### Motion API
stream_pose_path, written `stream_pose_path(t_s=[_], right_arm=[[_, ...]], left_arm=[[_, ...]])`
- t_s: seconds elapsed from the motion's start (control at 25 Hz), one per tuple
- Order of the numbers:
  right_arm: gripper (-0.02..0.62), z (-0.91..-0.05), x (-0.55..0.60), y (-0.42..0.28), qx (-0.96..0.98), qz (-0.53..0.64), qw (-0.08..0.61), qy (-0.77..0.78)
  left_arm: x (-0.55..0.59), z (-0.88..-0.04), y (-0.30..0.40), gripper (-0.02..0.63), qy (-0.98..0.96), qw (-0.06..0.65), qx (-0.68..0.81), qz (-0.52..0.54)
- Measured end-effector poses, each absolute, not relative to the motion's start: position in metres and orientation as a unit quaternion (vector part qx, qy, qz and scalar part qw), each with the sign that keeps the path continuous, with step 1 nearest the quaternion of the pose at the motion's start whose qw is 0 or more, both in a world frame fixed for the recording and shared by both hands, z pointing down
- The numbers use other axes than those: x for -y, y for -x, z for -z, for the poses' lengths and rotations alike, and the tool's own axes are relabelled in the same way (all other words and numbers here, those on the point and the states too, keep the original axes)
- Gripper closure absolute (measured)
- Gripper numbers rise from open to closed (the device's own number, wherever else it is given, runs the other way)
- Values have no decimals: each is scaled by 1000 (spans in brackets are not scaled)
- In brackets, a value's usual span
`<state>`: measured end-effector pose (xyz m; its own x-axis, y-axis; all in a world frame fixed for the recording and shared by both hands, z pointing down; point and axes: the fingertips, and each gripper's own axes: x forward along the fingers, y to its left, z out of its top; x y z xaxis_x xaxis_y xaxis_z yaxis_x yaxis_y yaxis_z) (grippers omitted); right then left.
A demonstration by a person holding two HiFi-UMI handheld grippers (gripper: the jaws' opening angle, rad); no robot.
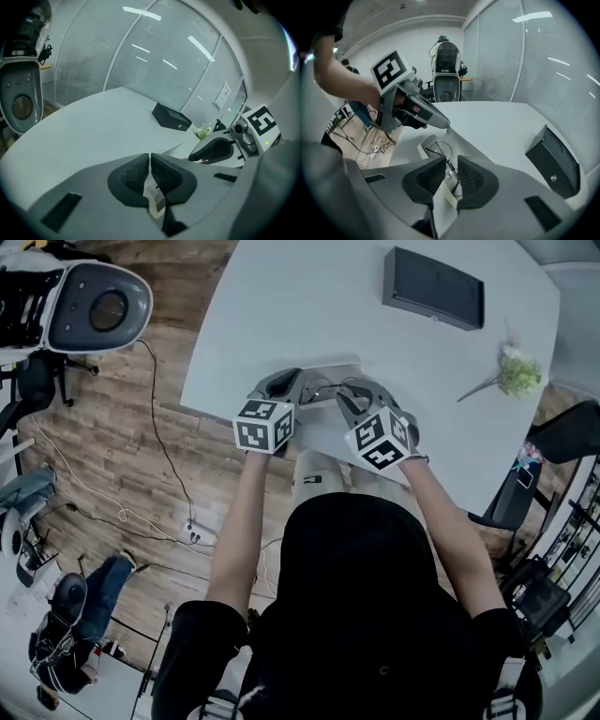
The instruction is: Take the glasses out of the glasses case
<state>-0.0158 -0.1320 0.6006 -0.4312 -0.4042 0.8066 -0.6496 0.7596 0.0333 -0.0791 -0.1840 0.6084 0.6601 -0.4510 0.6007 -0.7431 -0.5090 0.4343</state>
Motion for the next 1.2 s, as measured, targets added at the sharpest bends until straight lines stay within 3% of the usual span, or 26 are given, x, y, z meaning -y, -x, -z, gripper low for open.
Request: stream_pose_path(t_s=[0.52, 1.2], right_arm=[[492, -636, 139, 34, 833, -69, 508, -209], [533, -650, 131, 40, 835, -129, 516, -140]], left_arm=[[199, -606, 84, 574, -842, 354, 357, -195], [203, -605, 85, 574, -839, 358, 363, -189]])
